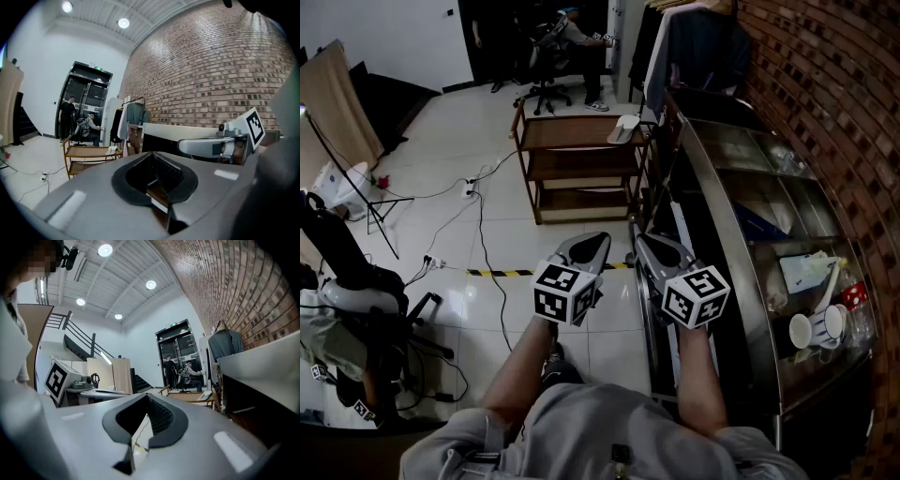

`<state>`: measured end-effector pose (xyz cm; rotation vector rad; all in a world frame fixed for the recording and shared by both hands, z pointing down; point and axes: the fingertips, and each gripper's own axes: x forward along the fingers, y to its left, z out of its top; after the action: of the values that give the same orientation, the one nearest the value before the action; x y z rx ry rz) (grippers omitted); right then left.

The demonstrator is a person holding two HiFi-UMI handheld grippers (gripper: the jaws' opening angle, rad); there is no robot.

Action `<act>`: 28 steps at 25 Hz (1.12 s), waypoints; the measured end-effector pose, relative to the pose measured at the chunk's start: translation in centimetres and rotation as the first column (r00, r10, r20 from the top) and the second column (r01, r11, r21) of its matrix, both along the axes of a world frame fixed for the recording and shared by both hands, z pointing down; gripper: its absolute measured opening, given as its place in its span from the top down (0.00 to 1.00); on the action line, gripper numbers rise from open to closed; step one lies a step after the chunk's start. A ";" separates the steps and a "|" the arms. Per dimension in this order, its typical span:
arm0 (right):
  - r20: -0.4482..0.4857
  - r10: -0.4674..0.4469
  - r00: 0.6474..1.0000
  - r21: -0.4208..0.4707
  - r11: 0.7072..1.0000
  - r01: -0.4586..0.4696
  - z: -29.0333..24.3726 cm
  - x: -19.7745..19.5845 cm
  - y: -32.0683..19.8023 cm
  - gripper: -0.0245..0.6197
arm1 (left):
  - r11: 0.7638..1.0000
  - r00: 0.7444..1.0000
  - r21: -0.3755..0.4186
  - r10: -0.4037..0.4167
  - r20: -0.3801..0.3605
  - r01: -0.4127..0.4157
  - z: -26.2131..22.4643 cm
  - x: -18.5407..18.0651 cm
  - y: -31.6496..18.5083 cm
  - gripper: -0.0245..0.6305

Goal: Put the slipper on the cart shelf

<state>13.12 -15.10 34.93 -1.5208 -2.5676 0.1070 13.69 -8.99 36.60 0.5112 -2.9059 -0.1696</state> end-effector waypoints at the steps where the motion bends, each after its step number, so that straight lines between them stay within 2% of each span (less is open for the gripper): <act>1: 0.001 0.003 1.000 0.000 1.000 -0.003 0.0 -0.4 0.4 0.96 | 1.000 1.000 0.002 0.000 0.000 0.000 0.1 -0.4 0.5 0.95; 11: -0.013 0.036 0.999 0.008 0.999 -0.036 0.4 -5.9 7.7 0.96 | 0.999 1.000 0.016 0.030 -0.002 -0.030 0.2 -5.9 7.8 0.95; 22: -0.009 0.100 0.995 0.034 0.994 -0.100 -0.2 -14.8 19.8 0.96 | 0.996 0.996 0.030 0.088 -0.021 -0.088 0.8 -15.1 20.1 0.95; 28: -0.032 0.129 0.991 0.039 0.991 -0.128 1.0 -19.3 23.3 0.96 | 0.995 0.994 0.039 0.097 -0.042 -0.095 2.0 -19.8 24.1 0.95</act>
<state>-6.21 8.18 35.92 -1.3290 -2.6237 0.0999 -6.07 15.09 38.55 0.6434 -2.8331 -0.2185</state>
